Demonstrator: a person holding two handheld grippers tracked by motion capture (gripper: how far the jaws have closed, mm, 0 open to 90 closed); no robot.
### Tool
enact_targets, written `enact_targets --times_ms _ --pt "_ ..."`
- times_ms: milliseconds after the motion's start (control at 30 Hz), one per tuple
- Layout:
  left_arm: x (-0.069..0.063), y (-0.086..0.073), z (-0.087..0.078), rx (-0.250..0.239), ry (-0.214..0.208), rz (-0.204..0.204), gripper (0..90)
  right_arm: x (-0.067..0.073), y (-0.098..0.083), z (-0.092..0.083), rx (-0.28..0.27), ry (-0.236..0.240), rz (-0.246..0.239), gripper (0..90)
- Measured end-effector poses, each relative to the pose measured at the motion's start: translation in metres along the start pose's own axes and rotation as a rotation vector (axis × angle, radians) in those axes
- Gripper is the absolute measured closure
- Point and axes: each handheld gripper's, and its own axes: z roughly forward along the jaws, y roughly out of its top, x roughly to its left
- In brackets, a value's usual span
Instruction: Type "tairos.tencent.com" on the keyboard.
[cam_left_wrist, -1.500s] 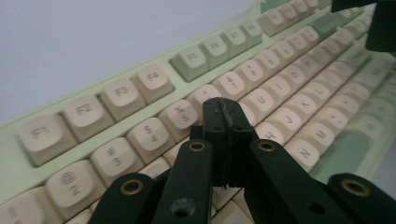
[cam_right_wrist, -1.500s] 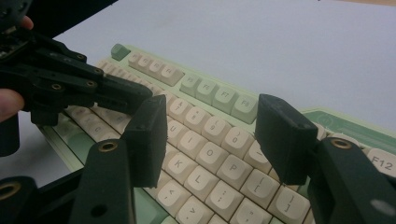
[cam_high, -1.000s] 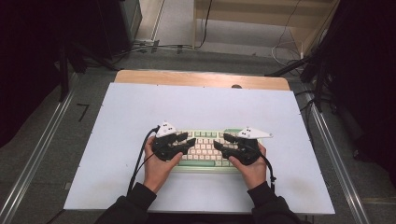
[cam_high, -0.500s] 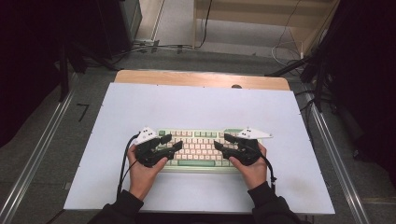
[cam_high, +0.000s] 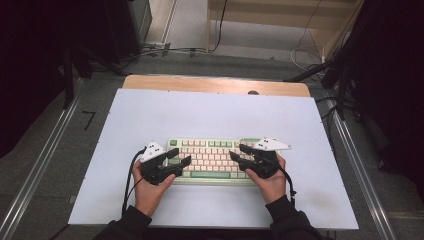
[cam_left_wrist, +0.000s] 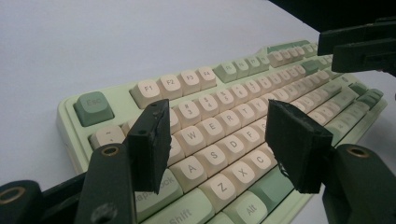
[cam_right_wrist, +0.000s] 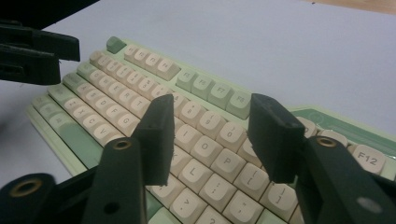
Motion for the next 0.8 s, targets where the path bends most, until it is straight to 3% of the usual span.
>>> enact_targets --times_ms 100,400,800 --pt "0.0007 -0.0007 -0.0017 -0.006 0.002 -0.003 41.6 0.0009 -0.0002 -0.0012 0.007 -0.011 -0.008 58.6" --pt "0.0028 -0.0024 -0.0065 -0.011 0.008 -0.013 40.6 0.0058 -0.0022 -0.0043 0.045 0.020 -0.052 87.4" --pt "0.0032 -0.0033 -0.0067 -0.012 0.005 -0.019 40.6 0.0062 -0.0070 0.0013 0.178 0.026 -0.093 87.6"
